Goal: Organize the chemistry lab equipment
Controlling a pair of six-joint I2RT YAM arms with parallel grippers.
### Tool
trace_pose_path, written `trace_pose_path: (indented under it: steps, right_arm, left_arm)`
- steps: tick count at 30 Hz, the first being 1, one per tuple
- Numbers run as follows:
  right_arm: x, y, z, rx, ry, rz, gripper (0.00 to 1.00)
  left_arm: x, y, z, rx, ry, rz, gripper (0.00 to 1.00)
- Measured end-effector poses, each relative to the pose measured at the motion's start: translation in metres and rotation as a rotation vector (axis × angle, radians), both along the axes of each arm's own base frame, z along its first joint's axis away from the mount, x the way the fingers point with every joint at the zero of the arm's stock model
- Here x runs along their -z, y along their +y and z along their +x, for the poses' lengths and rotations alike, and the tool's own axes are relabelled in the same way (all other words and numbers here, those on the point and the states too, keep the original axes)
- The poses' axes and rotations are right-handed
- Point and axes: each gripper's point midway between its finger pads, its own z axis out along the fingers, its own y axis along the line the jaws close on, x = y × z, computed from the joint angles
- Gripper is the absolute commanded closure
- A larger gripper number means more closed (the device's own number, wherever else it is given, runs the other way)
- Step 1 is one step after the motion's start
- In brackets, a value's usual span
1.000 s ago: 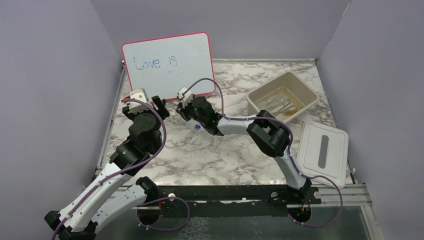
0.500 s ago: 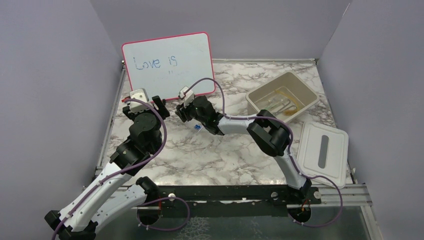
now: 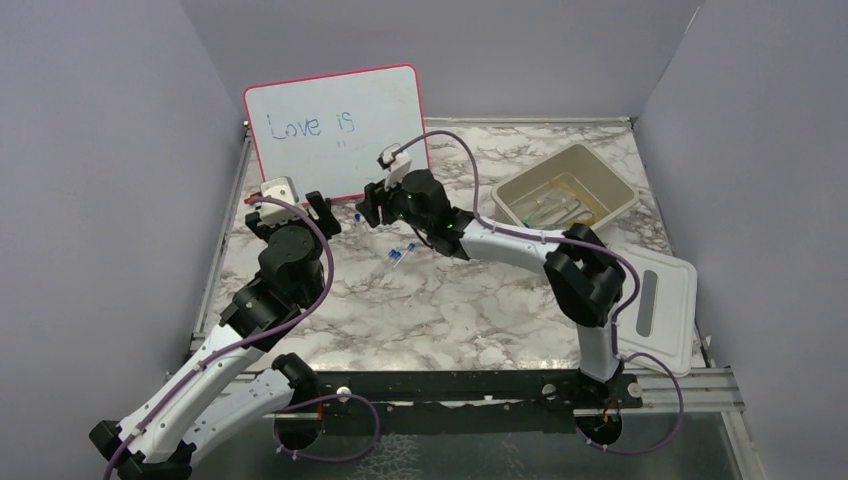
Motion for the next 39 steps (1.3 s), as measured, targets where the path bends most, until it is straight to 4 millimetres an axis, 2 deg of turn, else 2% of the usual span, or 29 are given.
trace_pose_path:
  steps: [3,6,12,17,21,32,39]
  right_arm:
    - [-0.010,-0.019,-0.001,0.077,0.081,0.019,0.43]
    - [0.004,-0.040,0.002,0.179,0.189,0.002,0.45]
    - [0.081,-0.097,-0.004,0.437,0.480,-0.122,0.50]
    - [0.126,-0.122,-0.007,0.556,0.595,-0.217,0.50]
    - [0.140,-0.120,-0.006,0.582,0.632,-0.259,0.49]
    - [0.142,-0.109,-0.003,0.549,0.651,-0.274,0.48]
    - [0.150,-0.100,-0.012,0.488,0.658,-0.335,0.48]
  left_arm:
    - [0.000,-0.003,0.000,0.015,0.000,-0.002,0.23]
    - [0.001,-0.008,0.001,0.044,0.002,-0.003,0.21]
    - [0.004,-0.018,0.004,0.094,0.015,0.001,0.20]
    - [0.011,-0.026,0.008,0.125,0.041,0.017,0.20]
    - [0.014,-0.030,0.010,0.138,0.052,0.024,0.20]
    - [0.015,-0.032,0.010,0.148,0.055,0.024,0.20]
    - [0.016,-0.033,0.011,0.149,0.060,0.028,0.20]
